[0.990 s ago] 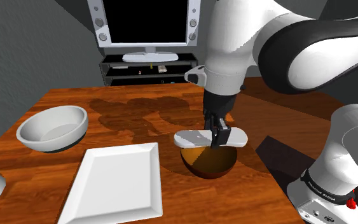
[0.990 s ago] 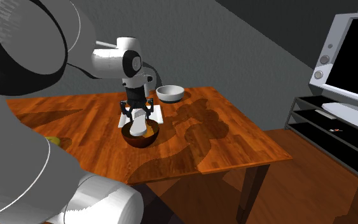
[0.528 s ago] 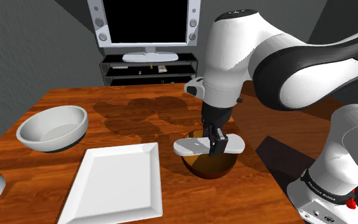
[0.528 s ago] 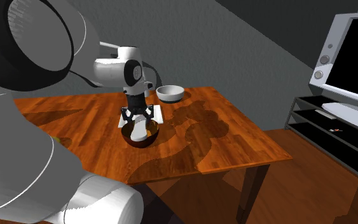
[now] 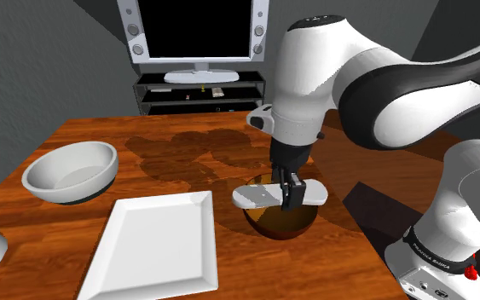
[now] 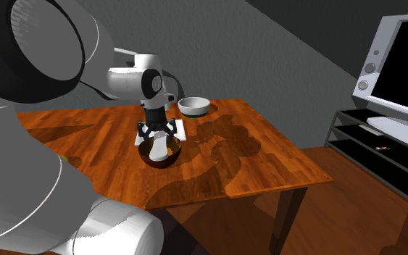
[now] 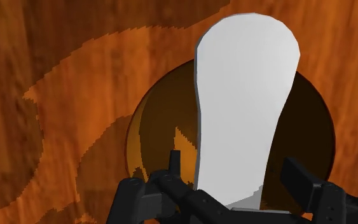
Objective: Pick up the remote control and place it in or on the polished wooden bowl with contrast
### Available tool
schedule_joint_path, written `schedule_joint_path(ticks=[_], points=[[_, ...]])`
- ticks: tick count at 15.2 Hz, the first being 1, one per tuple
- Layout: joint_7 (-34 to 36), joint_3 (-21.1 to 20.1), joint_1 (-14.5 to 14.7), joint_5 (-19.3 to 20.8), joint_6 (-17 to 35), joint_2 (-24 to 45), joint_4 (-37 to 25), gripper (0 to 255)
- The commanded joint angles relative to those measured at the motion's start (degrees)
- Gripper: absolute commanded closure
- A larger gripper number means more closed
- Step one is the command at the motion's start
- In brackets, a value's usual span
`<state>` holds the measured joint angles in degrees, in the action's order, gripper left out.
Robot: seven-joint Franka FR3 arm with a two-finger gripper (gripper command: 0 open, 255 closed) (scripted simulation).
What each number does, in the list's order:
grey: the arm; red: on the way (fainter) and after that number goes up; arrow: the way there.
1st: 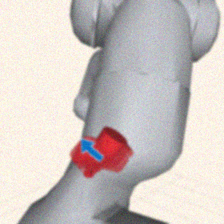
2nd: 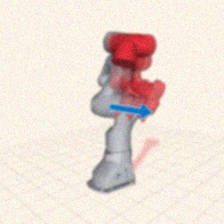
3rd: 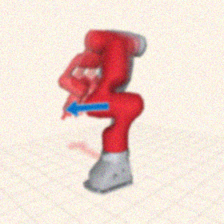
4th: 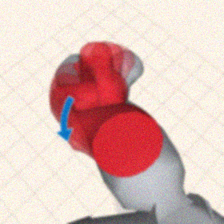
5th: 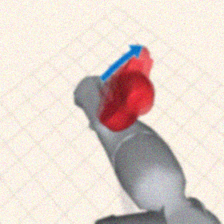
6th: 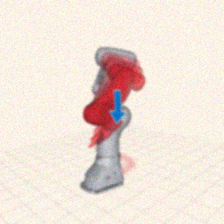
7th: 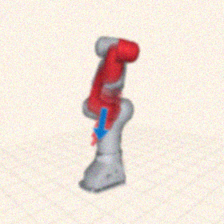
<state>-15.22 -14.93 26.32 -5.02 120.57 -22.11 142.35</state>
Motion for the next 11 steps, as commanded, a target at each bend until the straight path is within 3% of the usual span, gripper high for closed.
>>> schedule_joint_path(ticks=[1, 4, 8, 11], points=[[0.0, -0.01, 0.0, 0.01, 0.01, 0.07, 0.03, 0], [-0.03, 0.01, 0.01, -0.02, -0.02, -0.04, 0.12, 0], [-0.24, 0.67, 0.03, -0.02, -7.89, -2.51, -5.32, 0], [-0.24, 0.67, 0.04, -0.02, -7.89, -2.51, -5.31, 0]])
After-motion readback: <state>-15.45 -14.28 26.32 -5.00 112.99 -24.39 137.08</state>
